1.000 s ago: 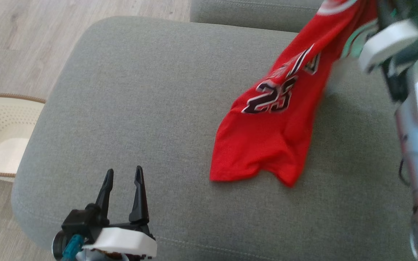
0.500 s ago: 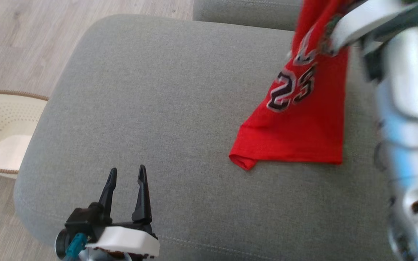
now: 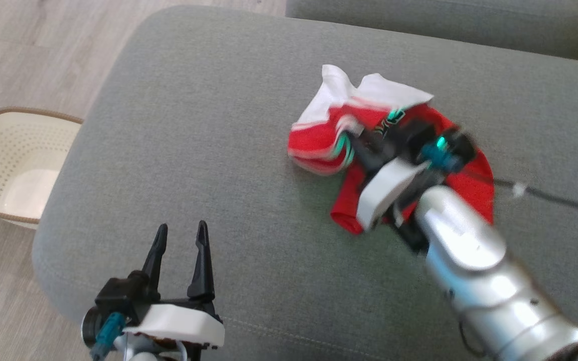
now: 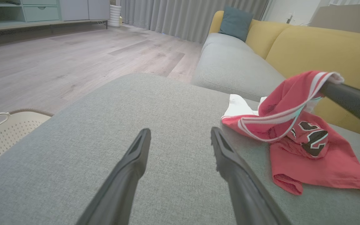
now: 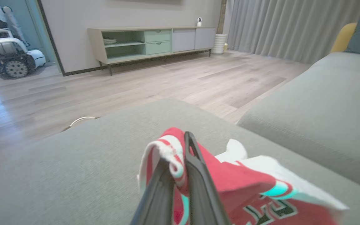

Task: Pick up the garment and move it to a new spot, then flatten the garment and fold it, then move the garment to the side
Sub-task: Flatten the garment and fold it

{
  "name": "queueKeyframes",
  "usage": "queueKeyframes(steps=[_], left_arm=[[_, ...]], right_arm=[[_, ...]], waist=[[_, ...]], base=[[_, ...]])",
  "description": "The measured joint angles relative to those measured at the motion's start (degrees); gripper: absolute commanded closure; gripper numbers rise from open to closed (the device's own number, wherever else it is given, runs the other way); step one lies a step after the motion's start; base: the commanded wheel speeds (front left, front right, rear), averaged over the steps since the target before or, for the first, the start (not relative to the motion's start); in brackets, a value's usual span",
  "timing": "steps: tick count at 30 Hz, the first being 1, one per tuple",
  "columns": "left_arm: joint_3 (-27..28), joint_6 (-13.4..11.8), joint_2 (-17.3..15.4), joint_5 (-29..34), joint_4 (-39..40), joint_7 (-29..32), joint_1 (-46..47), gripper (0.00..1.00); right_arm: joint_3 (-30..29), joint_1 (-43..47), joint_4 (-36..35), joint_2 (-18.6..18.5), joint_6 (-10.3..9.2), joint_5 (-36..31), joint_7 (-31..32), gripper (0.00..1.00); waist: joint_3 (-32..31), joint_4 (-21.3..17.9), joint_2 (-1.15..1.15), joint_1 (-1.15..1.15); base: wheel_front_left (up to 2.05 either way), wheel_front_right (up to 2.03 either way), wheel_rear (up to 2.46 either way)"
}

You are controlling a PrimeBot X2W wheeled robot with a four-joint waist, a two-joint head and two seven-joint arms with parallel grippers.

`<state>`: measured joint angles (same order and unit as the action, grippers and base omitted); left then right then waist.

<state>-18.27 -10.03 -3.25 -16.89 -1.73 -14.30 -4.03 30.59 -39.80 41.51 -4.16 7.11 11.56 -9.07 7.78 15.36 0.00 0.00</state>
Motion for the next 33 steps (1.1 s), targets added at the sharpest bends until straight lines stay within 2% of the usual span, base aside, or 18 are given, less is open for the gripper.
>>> queueKeyframes(steps=[5,9,10,12,13,14,24,30,33], left_arm=[[-0.5,0.0,0.0,0.0,-0.5,0.0,0.0,0.0],[-0.8,0.0,0.0,0.0,-0.7,0.0,0.0,0.0],[-0.9,0.0,0.0,0.0,-0.7,0.0,-0.1,0.0],[-0.9,0.0,0.0,0.0,-0.7,0.0,-0.1,0.0],[-0.9,0.0,0.0,0.0,-0.7,0.0,-0.2,0.0],[-0.8,0.0,0.0,0.0,-0.7,0.0,-0.3,0.0],[0.6,-0.1,0.0,0.1,-0.6,0.0,-0.5,0.0],[0.8,-0.1,0.0,0.2,-0.3,0.0,-0.6,0.0],[1.2,-0.1,0.0,0.3,-0.3,0.0,-0.9,0.0]], right_arm=[[9.0,4.1,-1.7,0.0,0.0,7.5,0.3,1.0],[13.7,5.5,-2.8,0.0,0.0,11.5,0.6,1.0],[14.2,5.7,-3.1,0.0,0.0,12.3,0.6,0.96],[15.2,5.9,-3.5,0.0,0.0,13.4,0.6,0.55],[15.5,6.2,-3.8,0.0,0.0,14.0,0.5,0.11],[15.8,6.6,-3.8,0.0,0.0,14.8,0.4,0.0],[14.6,6.6,-4.7,0.0,0.0,15.7,-2.2,0.0],[9.1,7.3,-4.6,0.1,0.0,15.2,-3.6,0.0],[5.5,8.2,-2.4,0.1,0.0,13.1,-3.6,0.0]], waist=[[-0.7,1.2,0.0,0.0],[-1.4,1.9,0.0,0.0],[-1.6,2.0,0.0,0.0],[-1.8,2.2,0.0,0.0],[-1.8,2.1,0.0,0.0],[-1.8,2.0,0.0,0.0],[-2.6,-1.1,0.0,0.0],[-3.6,-3.7,0.0,0.0],[-4.0,-5.1,0.0,0.0]], base=[[0.0,0.0,0.0],[0.0,0.0,0.0],[0.0,0.0,0.0],[0.0,0.0,0.0],[0.0,0.0,0.0],[0.0,0.0,0.0],[0.0,0.0,0.0],[0.0,0.0,0.0],[0.0,0.0,0.0]])
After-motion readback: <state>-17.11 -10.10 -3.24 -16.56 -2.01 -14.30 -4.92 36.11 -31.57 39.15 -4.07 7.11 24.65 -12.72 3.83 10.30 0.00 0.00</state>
